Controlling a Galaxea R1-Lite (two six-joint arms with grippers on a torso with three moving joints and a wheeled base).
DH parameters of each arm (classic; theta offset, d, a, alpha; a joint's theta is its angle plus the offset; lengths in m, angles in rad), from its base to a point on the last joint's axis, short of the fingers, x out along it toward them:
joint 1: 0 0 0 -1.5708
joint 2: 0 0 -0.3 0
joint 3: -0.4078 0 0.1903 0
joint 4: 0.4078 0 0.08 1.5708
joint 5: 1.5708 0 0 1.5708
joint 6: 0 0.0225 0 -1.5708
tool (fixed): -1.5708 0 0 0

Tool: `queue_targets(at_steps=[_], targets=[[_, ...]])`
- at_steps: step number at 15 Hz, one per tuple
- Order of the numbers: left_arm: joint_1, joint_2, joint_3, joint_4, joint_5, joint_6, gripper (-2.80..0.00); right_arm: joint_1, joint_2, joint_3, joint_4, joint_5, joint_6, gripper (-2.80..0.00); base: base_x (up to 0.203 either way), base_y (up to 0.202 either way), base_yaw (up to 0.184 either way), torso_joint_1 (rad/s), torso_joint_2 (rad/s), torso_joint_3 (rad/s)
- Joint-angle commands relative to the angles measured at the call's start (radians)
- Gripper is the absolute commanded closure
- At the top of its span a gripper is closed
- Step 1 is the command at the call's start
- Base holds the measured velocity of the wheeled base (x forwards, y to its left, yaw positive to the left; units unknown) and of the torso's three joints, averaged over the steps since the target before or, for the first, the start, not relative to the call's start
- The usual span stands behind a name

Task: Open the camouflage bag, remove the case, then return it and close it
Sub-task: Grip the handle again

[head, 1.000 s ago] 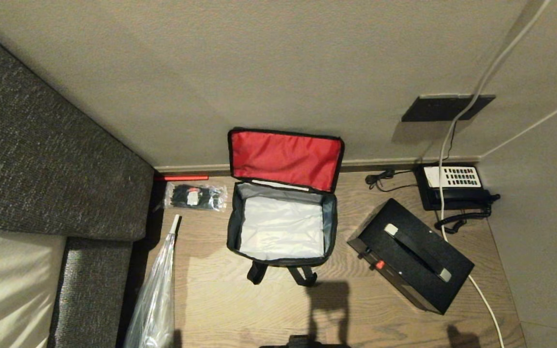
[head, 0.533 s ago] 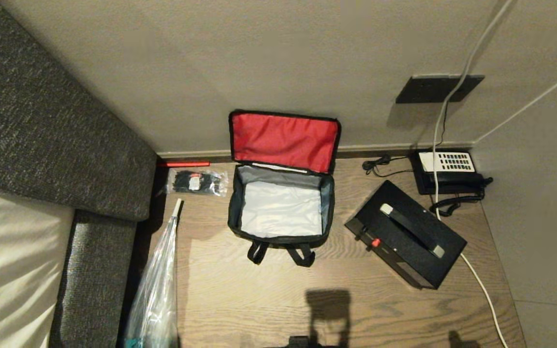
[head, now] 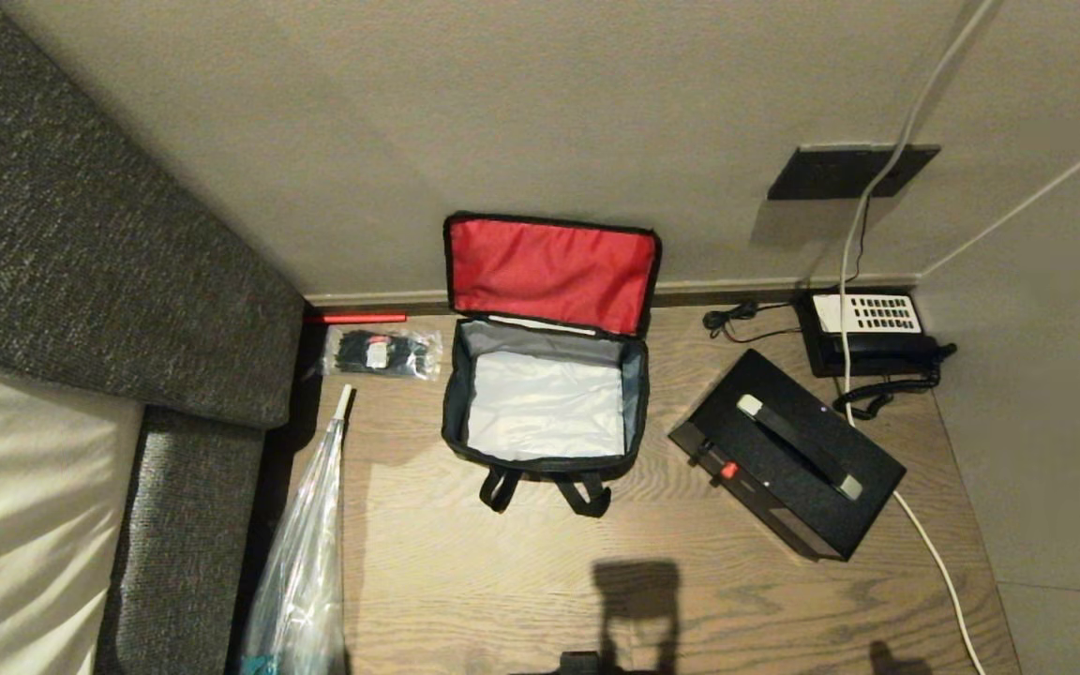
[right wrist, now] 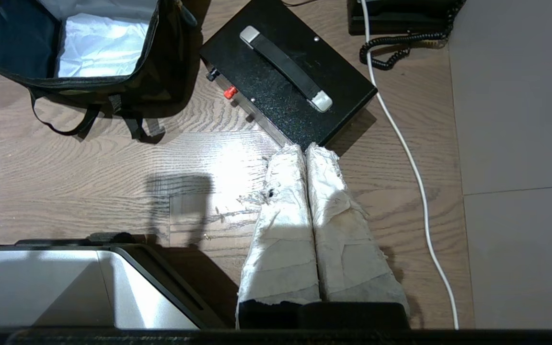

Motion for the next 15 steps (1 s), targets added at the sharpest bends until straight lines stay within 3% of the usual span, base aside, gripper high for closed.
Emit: queue_targets(at_steps=[1,15], targets=[[0.001,-0.002,0.003,0.0,0.0,-0.001,0.0,0.0,0.003,0.0,0.001,0.001,0.0,0.0,0.0,0.0,0.0,0.0,0.0,0.0],[0.001,-0.002,0.003,0.0,0.0,0.0,0.0,0.0,0.004,0.001,-0.005,0.002,-0.014,0.0,0.0,0.0,0.0,0.0,0.0,0.0]])
